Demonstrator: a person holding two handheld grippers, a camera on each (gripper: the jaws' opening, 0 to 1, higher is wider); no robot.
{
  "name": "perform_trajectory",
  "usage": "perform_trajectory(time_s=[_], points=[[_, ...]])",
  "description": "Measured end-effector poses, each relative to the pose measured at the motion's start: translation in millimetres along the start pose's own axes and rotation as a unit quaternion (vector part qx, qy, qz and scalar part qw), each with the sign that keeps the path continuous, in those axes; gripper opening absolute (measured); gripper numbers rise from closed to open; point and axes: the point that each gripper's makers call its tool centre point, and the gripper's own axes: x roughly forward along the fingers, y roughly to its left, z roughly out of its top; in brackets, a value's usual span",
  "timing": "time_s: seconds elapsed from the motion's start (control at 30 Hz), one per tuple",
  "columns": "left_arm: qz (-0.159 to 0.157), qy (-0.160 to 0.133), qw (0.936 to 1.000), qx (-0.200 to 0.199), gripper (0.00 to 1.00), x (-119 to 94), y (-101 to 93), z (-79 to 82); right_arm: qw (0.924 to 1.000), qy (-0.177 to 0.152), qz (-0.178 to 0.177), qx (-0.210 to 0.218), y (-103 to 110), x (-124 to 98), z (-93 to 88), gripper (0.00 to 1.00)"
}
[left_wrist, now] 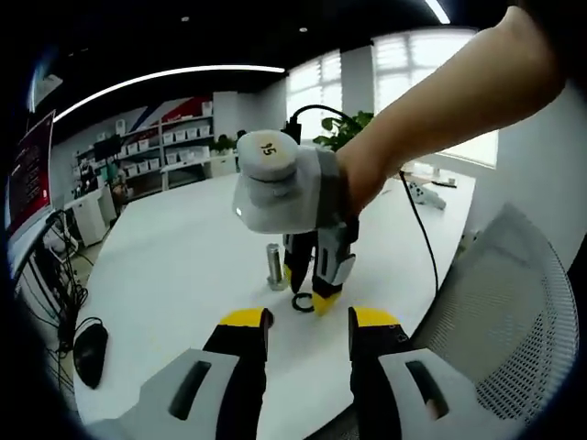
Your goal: Place the washer onto the threaded stud by aligning its center hole with the stud, sliding it down to the base, and recovering from edge contact or off-axis alignment until the washer reaches the visible bottom stop.
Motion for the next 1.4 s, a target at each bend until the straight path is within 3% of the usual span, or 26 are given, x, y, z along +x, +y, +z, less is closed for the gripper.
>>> perform_trajectory(time_s=[0.2, 0.3, 0.63, 0.77, 1.0, 1.4], points=[[-0.022, 0.046, 0.9985, -0.02, 0.3, 3.4, -7.5, -16.8, 0.9999, -0.009, 0.001, -0.004, 0.6, -0.1, -0.5, 0.31], [-0.024, 0.054, 0.998, -0.025, 0.29, 3.6, -8.0, -19.8, 0.9998, -0.012, 0.003, -0.017, -0.5, 0.3, 0.3, 0.26], [-0.013, 0.057, 0.9981, -0.021, 0.29, 2.6, -4.3, -20.9, 0.9995, -0.03, -0.003, -0.007, -0.6, -0.9, 0.1, 0.24], [-0.01, 0.058, 0.9981, -0.019, 0.29, 2.8, -2.6, -21.2, 0.9986, -0.044, -0.008, 0.029, -2.2, -0.9, 1.6, 0.24], [-0.007, 0.06, 0.998, -0.018, 0.28, 2.7, -1.4, -22.0, 0.9973, -0.062, -0.011, 0.037, 3.4, -3.0, 0.5, 0.23], [-0.005, 0.064, 0.9978, -0.016, 0.28, 2.9, -1.0, -23.1, 0.9947, -0.085, -0.013, 0.056, -1.3, -29.9, 1.2, 0.23]])
